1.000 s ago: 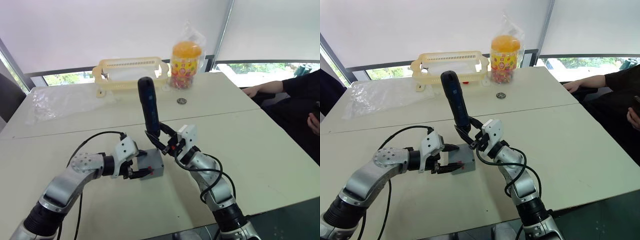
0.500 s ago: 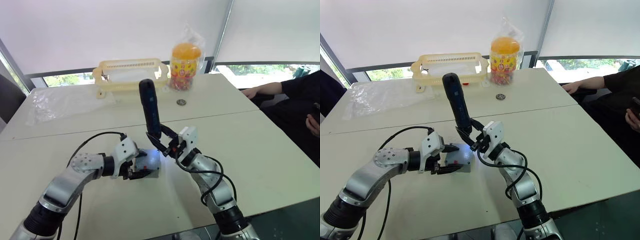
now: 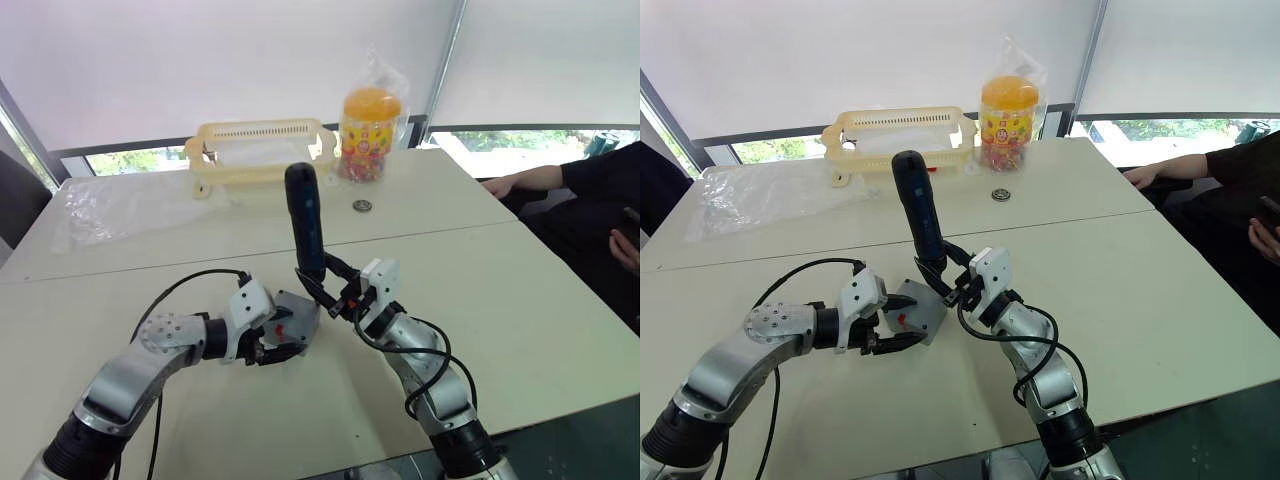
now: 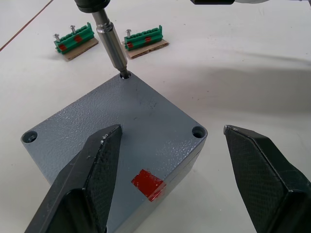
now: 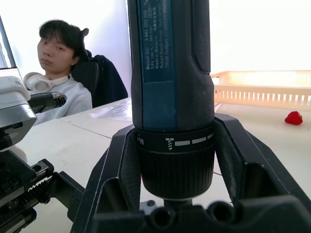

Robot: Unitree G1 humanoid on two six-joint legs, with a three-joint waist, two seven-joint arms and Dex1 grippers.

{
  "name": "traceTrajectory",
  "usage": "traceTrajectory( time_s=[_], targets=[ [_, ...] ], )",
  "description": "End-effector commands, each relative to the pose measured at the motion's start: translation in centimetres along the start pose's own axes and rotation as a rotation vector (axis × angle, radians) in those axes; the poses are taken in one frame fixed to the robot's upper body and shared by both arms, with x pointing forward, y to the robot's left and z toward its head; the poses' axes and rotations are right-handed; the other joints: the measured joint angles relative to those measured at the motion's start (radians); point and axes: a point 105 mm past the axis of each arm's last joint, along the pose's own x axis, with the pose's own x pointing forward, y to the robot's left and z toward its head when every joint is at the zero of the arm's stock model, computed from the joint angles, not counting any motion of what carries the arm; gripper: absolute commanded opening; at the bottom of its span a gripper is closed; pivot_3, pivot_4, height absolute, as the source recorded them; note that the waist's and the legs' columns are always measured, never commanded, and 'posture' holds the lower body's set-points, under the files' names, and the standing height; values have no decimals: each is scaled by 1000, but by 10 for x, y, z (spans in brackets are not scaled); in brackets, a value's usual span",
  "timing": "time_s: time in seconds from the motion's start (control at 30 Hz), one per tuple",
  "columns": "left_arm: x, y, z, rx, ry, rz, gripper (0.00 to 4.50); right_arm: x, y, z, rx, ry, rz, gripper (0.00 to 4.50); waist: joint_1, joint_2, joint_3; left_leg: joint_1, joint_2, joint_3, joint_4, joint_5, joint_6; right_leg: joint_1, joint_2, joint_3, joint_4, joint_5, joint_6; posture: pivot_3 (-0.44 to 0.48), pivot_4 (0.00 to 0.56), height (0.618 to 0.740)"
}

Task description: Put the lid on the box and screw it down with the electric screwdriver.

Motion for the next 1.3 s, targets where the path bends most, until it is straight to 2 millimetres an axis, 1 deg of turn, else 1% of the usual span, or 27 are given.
traceTrajectory(
  time_s=[0.03,0.1,0.13,0.17,0.2,0.23,0.33,0.4,0.47,0.57,0.67,0.73,0.8,0.87,0.93,0.97,1.0,1.03,1.07,1.1,1.13,1.17,1.23,1.27,1.3],
  targets=[
    [1,-3,-33,-96,110,-1,3411,-13,-2,-32,41,142,-20,1753,0,0,0,0,0,0,0,0,0,0,0,0,0,0,0,0,150,740],
    [1,-3,-33,-96,112,0,3411,-11,-3,-29,36,134,-23,1753,0,0,0,0,0,0,0,0,0,0,0,0,0,0,0,0,150,740],
    [2,-3,-33,-95,112,2,3411,-10,-6,-25,28,120,-30,1753,0,0,0,0,0,0,0,0,0,0,0,1,0,0,0,0,150,740],
    [2,-1,-34,-94,114,8,3411,-8,-9,-15,-2,93,-36,1753,0,1,0,0,0,0,0,0,0,-1,0,1,-1,0,0,0,150,740],
    [3,0,-35,-92,117,15,3411,-5,-15,0,-20,51,-53,1753,0,1,1,0,0,0,0,0,0,-2,0,1,-1,0,0,0,150,740],
    [3,1,-36,-90,120,20,3411,-3,-18,11,-30,23,-65,1753,0,1,2,-1,0,0,0,0,0,-3,-1,2,-1,0,0,0,150,740],
    [4,2,-42,-86,138,23,3411,6,-25,58,-45,-78,-72,1753,3,5,7,-3,0,0,0,0,0,-4,-2,3,-1,0,0,0,150,740],
    [5,1,-44,-88,145,17,3411,8,-25,77,-28,-109,-68,1753,4,7,9,-6,-1,1,0,0,0,-5,-2,3,-1,0,0,0,150,740],
    [7,-1,-46,-94,145,13,3411,7,-23,87,-8,-120,-61,1753,4,7,9,-9,-2,2,0,0,0,-8,-2,3,-1,0,0,0,150,740],
    [8,-2,-47,-100,142,10,3411,5,-23,97,16,-129,-65,1753,2,7,9,-17,-2,1,0,0,0,-15,-1,2,-1,1,1,0,150,740],
    [9,-2,-46,-100,137,12,3411,5,-32,108,42,-148,-98,1753,0,9,10,-18,-1,2,0,0,0,-16,0,1,0,1,1,0,150,740],
    [9,0,-42,-102,119,20,3411,5,-40,116,68,-162,-123,1753,0,9,10,-18,-1,2,0,0,0,-16,0,1,0,1,1,0,150,740],
    [6,8,-14,-101,7,36,3411,1,-66,132,168,-178,-189,1753,0,10,12,-18,-1,2,1,0,0,-16,1,1,0,1,0,0,150,740],
    [0,13,9,-124,-82,36,3411,-3,-83,143,234,-147,-193,1753,2,9,18,-20,-2,2,3,0,0,-16,0,1,0,2,0,0,150,740],
    [-9,15,29,-131,-143,14,3411,-9,-94,148,269,-44,-160,1753,2,7,22,-21,-2,1,4,0,0,-17,0,1,0,2,0,0,150,740],
    [-16,15,43,-116,-169,-7,3411,-14,-101,155,277,7,-144,1753,0,6,24,-22,-2,1,3,0,0,-18,0,1,-1,2,1,0,150,740],
    [-23,14,53,-102,-183,-28,3411,-19,-109,158,297,61,-145,1753,0,6,25,-24,-2,2,2,0,1,-20,0,1,-1,2,4,0,150,740],
    [-31,10,63,-72,-182,-59,3411,-28,-121,160,277,133,-181,1753,-1,6,26,-25,-2,2,2,0,1,-21,0,1,-1,3,5,0,150,740],
    [-37,6,69,-48,-170,-85,3411,-37,-130,157,285,219,-215,1753,0,6,28,-29,-2,2,2,0,1,-25,1,0,0,3,5,0,150,740],
    [-43,1,73,-21,-150,-113,3411,-49,-134,146,328,345,-223,1753,1,6,29,-39,-2,1,3,0,1,-35,2,0,2,4,7,0,150,740],
    [-46,-3,75,-6,-134,-131,3411,-58,-135,139,365,430,-223,1753,2,6,29,-43,-1,1,2,0,1,-40,2,0,2,5,8,0,150,740],
    [-50,-8,77,10,-117,-151,3411,-74,-133,124,401,553,-219,1753,3,7,29,-44,-1,0,1,0,2,-40,2,-2,2,5,8,0,150,740],
    [-55,-15,79,28,-97,-176,3411,-98,-131,105,443,706,-222,1753,9,8,29,-45,-1,0,-1,-3,6,-41,2,-2,-1,3,8,0,150,740],
    [-56,-18,80,34,-93,-185,3411,-107,-130,100,459,755,-224,1753,12,9,30,-46,-1,0,-1,-5,11,-42,2,-2,-2,1,8,0,150,740],
    [-58,-23,80,50,-78,-199,3411,-123,-129,90,510,825,-231,1753,14,9,30,-48,-1,0,0,-8,15,-43,2,-2,-2,0,8,0,150,740]
  ],
)
